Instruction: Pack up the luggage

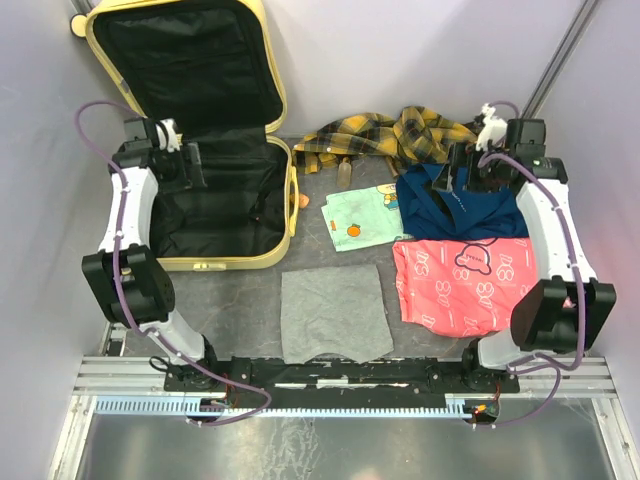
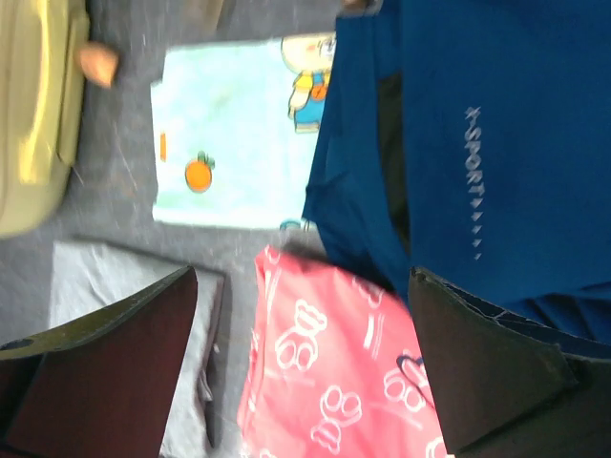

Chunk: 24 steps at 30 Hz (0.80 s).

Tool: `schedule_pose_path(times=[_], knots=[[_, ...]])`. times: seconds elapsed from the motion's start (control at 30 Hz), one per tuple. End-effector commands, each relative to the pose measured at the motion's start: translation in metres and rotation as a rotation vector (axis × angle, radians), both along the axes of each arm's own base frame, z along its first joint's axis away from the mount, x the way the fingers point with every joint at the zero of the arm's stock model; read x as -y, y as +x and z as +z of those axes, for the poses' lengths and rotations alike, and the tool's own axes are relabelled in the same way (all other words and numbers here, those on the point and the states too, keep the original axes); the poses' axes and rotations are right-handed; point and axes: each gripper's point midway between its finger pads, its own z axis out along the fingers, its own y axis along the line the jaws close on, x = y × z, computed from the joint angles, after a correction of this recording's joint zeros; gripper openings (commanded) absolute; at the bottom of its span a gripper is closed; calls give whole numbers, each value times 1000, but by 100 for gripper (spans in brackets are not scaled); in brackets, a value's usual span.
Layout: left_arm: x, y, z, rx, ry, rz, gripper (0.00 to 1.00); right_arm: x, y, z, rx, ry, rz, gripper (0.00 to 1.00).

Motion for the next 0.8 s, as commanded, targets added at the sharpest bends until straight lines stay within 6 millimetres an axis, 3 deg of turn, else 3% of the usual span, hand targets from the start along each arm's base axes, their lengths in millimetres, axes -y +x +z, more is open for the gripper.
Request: schedule_pose_path(times=[0.0, 0.13, 0.27, 0.47, 0.63, 0.77], knots=[[28, -23, 17, 39, 55, -119, 99, -11, -39, 2, 16, -140, 115, 99], [63, -39, 18, 39, 28, -213, 99, -20, -78, -10, -37, -218, 245, 99], [111, -51, 36, 110, -22, -322, 99, -21, -117, -21, -100, -288, 381, 98], [200, -73, 55, 210, -79, -522, 100, 3, -171, -54, -254, -398, 520, 94], [285, -99, 44, 222, -217, -675, 97, 20, -205, -103, -413, -445, 607, 86], [329, -123, 23, 152, -335, -729, 95, 25, -215, -138, -479, -452, 625, 78]])
